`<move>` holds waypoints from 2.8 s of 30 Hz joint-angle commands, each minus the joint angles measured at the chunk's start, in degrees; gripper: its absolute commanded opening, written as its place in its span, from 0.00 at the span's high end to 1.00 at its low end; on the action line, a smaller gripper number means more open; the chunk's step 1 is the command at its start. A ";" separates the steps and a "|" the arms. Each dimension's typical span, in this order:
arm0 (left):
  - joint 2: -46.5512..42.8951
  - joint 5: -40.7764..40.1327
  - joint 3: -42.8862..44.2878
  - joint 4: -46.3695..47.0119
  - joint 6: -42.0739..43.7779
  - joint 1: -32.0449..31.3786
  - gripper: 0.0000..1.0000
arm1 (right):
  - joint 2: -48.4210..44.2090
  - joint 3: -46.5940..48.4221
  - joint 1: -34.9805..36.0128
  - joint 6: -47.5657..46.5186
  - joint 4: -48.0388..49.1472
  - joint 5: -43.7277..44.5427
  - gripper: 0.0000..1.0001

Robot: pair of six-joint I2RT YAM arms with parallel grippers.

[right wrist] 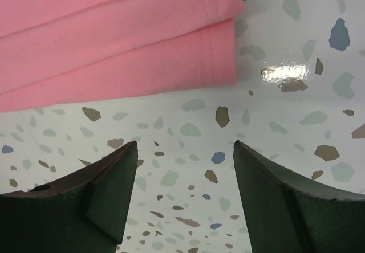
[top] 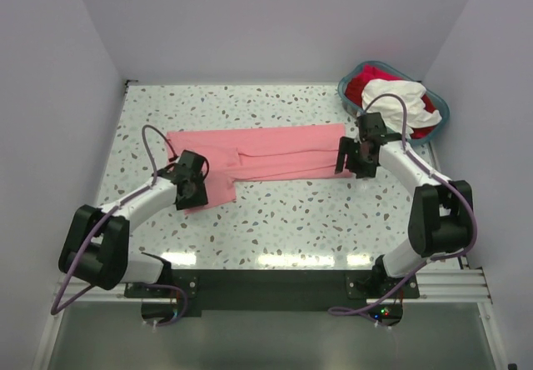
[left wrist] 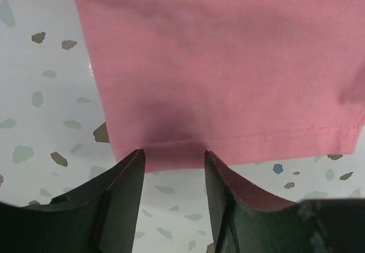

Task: Fold and stack the t-shirts
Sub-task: Fold the tshirt

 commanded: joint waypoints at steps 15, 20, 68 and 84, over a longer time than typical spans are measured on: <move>3.06 -3.35 2.98 2.42 -2.50 -2.04 1.00 | -3.25 -3.22 0.51 -0.79 2.35 -3.69 0.28; 5.77 -7.39 12.82 0.84 0.05 -1.96 1.00 | -3.69 -2.34 0.51 -1.58 1.21 -3.34 0.28; 37.16 -7.66 47.29 6.99 1.98 8.85 1.00 | 11.96 10.84 11.42 -2.72 8.94 -0.36 0.49; 16.45 -3.26 28.58 8.66 -0.91 16.05 0.28 | 6.51 2.23 0.96 5.71 14.03 -2.54 0.43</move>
